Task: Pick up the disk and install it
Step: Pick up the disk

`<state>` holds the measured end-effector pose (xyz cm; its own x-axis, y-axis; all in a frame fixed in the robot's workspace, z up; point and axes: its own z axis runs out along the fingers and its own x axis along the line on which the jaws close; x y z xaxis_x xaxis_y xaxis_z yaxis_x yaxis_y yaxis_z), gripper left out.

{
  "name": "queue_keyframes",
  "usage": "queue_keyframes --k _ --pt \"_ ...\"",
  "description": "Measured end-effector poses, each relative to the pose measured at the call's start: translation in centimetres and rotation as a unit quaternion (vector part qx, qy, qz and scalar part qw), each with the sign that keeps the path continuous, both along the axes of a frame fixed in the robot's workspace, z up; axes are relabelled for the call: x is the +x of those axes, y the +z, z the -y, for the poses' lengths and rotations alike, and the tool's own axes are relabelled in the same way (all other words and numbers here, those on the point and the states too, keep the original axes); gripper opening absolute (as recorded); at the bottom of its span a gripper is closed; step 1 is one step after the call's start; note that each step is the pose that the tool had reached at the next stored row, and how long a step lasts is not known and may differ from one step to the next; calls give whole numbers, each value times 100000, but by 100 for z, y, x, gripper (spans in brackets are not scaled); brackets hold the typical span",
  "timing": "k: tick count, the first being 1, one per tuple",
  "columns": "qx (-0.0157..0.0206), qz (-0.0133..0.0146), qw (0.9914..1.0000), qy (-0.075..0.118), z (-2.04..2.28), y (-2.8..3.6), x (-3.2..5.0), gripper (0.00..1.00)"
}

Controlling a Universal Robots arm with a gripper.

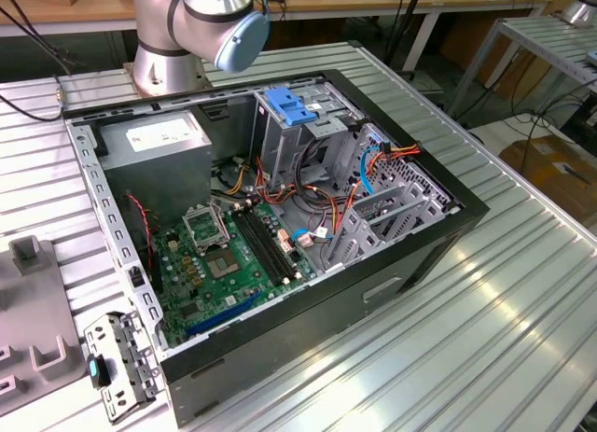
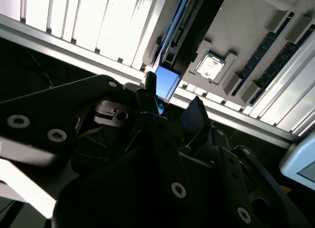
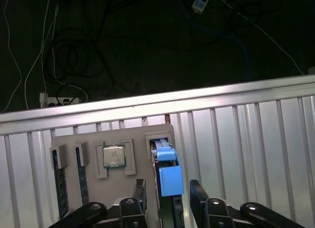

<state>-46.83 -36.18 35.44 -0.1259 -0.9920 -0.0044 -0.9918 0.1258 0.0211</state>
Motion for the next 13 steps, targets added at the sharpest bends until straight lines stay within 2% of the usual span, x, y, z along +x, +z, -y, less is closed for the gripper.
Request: queue_keyframes --k 3,4,7,8,13 --pt "19 3 99990 1401 2 -55 -7 48" --pt "15 -3 99982 1902 2 -92 -8 48" --pt "16 3 99979 2043 2 -182 -8 49" --pt "14 3 99978 2080 2 -209 -9 56" --pt "34 21 99972 2372 2 -301 -11 56"
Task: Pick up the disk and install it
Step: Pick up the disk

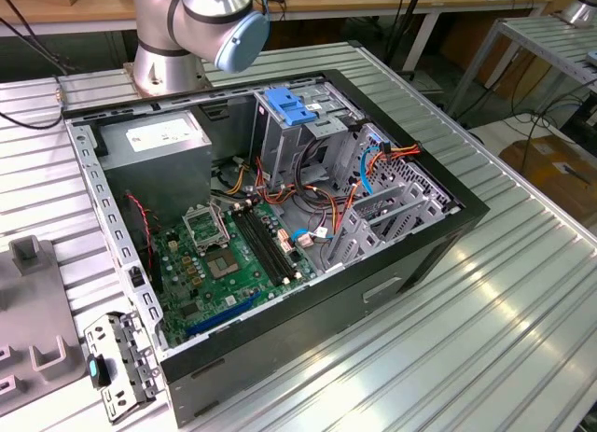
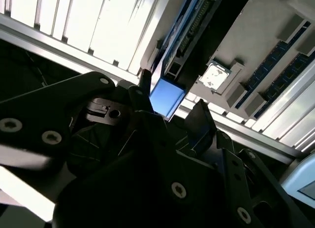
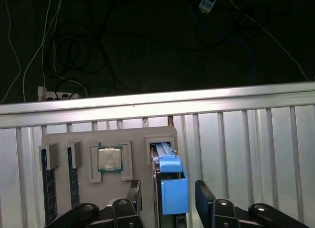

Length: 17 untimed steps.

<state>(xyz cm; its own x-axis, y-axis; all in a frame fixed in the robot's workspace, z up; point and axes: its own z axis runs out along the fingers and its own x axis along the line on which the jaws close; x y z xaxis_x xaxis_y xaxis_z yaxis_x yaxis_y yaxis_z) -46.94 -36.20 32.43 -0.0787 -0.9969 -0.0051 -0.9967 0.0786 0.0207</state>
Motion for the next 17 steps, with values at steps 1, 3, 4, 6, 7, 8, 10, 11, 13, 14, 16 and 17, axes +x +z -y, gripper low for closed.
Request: queue_keyframes --k 1,3,4,6,7,8,10,11,13,14,16,17 --pt "10 5 100000 124 0 -28 0 56" --pt "9 32 99999 356 0 -64 0 56" --pt "9 74 99999 497 0 -80 -2 56" --pt "5 249 99994 1024 0 -116 -15 54" --pt "10 393 99990 1365 0 -135 -24 54" --pt "5 491 99986 1604 0 -148 -33 47" --pt "10 784 99971 2290 0 -189 -54 47" --pt "6 958 99958 2748 0 -216 -59 47" --pt "3 1212 99941 3223 0 -251 -61 47" --pt "5 1222 99940 3238 0 -265 -61 47" --pt "2 1223 99940 3246 -1 -292 -61 47" --pt "2 1221 99940 3245 -1 -300 -61 47"
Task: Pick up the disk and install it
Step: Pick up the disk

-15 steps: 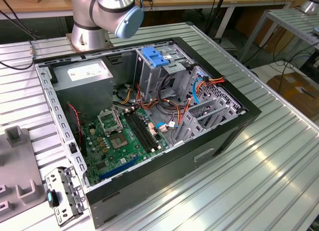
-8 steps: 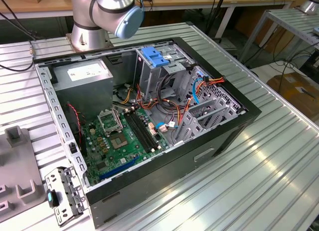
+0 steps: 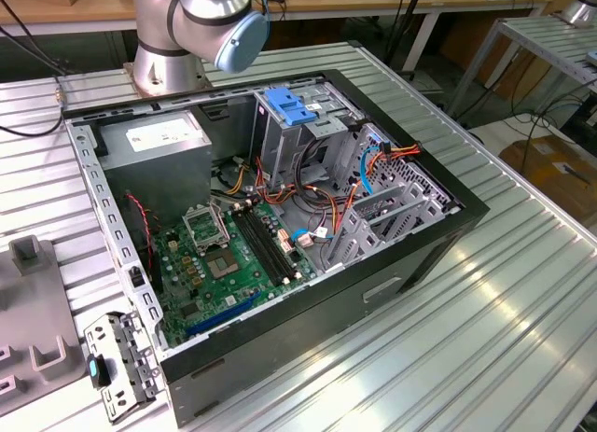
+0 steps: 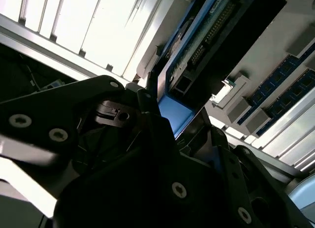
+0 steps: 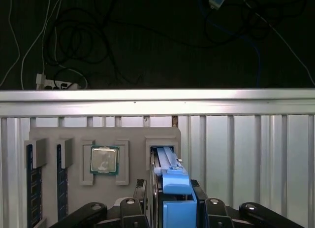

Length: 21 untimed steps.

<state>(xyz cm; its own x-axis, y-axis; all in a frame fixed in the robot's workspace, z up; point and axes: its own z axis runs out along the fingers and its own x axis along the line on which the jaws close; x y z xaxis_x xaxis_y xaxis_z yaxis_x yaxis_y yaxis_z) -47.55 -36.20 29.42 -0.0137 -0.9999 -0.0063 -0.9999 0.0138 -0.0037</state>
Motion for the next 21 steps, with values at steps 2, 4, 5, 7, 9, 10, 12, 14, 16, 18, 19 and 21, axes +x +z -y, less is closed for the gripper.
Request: queue_keyframes --k 2,4,5,7,9,10,12,14,16,18,19,21 --pt "-8 -15 100000 -1 0 -3 0 47" --pt "-5 -6 100000 -1 0 -5 0 47" --pt "-3 -2 100000 0 0 -6 0 47" --pt "0 -1 100000 0 0 -6 0 47" --pt "-3 -1 100000 -1 0 -6 0 47" --pt "-2 -1 100000 0 0 -7 0 47" --pt "0 1 100000 -1 0 -8 0 47" --pt "-2 -1 100000 1 0 -8 0 47" --pt "-3 -3 100000 -1 0 -11 0 45" --pt "-2 -1 100000 -1 0 -12 0 38" --pt "-2 -4 100000 -2 0 -12 0 38" --pt "-2 0 100000 1 0 -13 0 38"
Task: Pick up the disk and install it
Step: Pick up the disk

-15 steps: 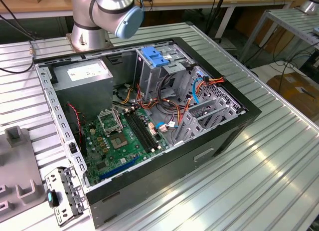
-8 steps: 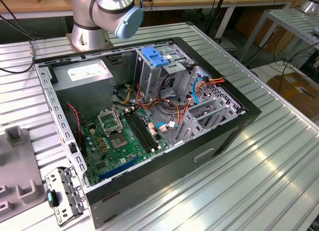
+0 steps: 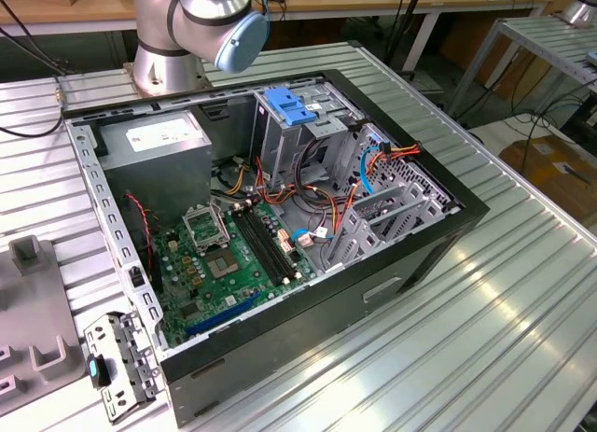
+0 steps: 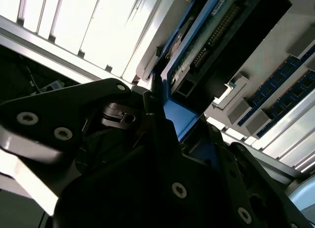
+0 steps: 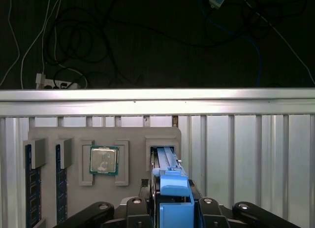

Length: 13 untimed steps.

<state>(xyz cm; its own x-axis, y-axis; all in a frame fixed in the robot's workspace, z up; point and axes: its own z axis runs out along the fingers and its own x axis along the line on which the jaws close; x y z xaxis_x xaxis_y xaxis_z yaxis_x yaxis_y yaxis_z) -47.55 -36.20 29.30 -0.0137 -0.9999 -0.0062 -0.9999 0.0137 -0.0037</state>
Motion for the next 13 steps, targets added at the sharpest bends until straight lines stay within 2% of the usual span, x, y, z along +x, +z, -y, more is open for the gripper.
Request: queue_keyframes --k 13 --pt "0 -1 100000 -1 0 -3 0 37"
